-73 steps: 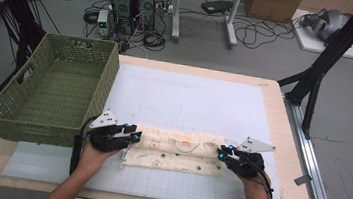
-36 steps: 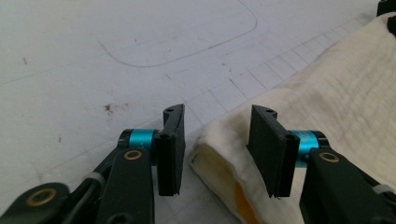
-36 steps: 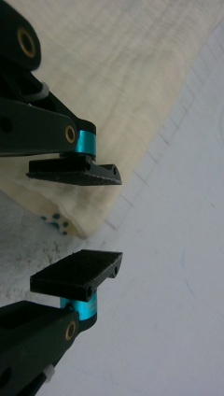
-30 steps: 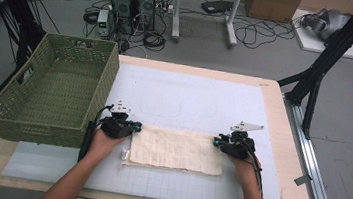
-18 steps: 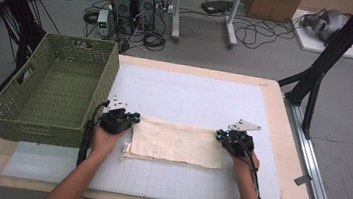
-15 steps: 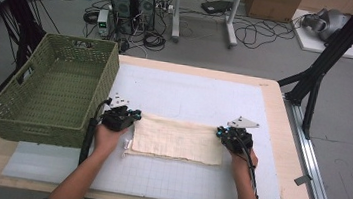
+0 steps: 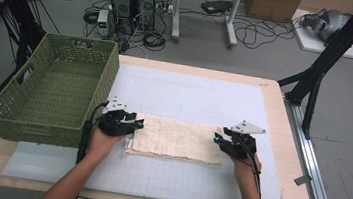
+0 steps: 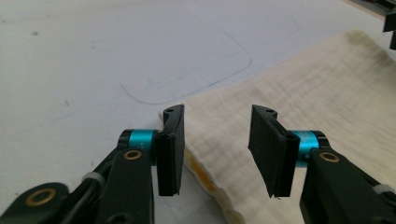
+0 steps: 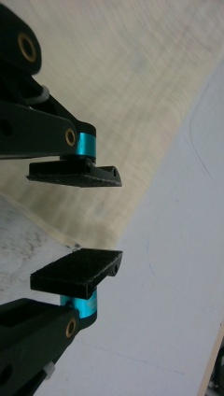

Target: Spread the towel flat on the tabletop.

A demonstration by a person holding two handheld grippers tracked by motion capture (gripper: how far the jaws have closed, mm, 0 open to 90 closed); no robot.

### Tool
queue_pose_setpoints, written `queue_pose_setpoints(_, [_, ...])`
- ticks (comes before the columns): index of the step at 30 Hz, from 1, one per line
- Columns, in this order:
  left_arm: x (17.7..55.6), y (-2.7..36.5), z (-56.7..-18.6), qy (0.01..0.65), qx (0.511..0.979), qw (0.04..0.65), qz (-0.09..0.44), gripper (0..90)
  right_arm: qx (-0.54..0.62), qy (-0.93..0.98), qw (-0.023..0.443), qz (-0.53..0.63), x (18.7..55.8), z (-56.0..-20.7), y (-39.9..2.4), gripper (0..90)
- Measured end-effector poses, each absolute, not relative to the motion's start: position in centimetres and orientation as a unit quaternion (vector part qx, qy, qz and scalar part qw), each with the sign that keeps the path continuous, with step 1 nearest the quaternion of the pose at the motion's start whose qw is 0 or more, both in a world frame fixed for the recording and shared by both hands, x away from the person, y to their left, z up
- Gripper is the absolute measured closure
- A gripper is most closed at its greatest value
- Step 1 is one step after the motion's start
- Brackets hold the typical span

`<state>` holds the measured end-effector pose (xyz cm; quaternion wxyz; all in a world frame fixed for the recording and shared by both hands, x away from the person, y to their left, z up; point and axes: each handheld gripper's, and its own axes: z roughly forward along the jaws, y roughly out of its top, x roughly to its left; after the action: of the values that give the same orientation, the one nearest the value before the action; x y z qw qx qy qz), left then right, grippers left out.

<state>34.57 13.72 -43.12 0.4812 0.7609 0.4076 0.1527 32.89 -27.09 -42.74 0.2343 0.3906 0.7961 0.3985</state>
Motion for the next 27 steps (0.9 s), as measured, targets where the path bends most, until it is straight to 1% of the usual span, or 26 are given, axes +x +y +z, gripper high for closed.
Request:
queue_pose_setpoints(4, [33.5, 13.8, -43.3, 0.398, 0.773, 0.474, 0.141, 56.0, 0.381, 0.800, 0.235, 0.399, 32.0, -42.5, -27.2, 56.9])
queue_pose_setpoints(6, [32.9, 13.9, -43.3, 0.396, 0.772, 0.478, 0.136, 56.5, 0.375, 0.803, 0.232, 0.402, 31.0, -42.3, -27.5, 56.5])
queue_pose_setpoints(13, [30.9, 14.8, -43.8, 0.385, 0.778, 0.482, 0.116, 56.9, 0.368, 0.801, 0.230, 0.411, 29.6, -42.2, -28.1, 55.9])
queue_pose_setpoints(15, [30.5, 14.8, -44.0, 0.384, 0.781, 0.479, 0.115, 56.9, 0.364, 0.800, 0.234, 0.416, 29.4, -42.0, -28.1, 55.9])
queue_pose_setpoints(19, [30.0, 14.6, -44.4, 0.378, 0.791, 0.466, 0.116, 58.6, 0.354, 0.807, 0.225, 0.415, 29.0, -42.0, -27.9, 55.6])
queue_pose_setpoints(23, [29.6, 14.1, -44.9, 0.368, 0.809, 0.443, 0.120, 65.0, 0.349, 0.815, 0.205, 0.415, 28.2, -42.3, -28.0, 54.3])
queue_pose_setpoints(25, [29.6, 13.8, -45.0, 0.362, 0.815, 0.433, 0.128, 72.5, 0.355, 0.814, 0.191, 0.417, 27.9, -42.5, -28.4, 55.4])
queue_pose_setpoints(26, [29.5, 13.8, -44.9, 0.360, 0.816, 0.432, 0.132, 81.5, 0.352, 0.821, 0.175, 0.413, 27.6, -42.8, -28.5, 57.5])
queue_pose_setpoints(27, [29.5, 13.8, -44.9, 0.357, 0.817, 0.432, 0.135, 84.0, 0.350, 0.826, 0.167, 0.409, 27.5, -43.0, -28.5, 58.8])
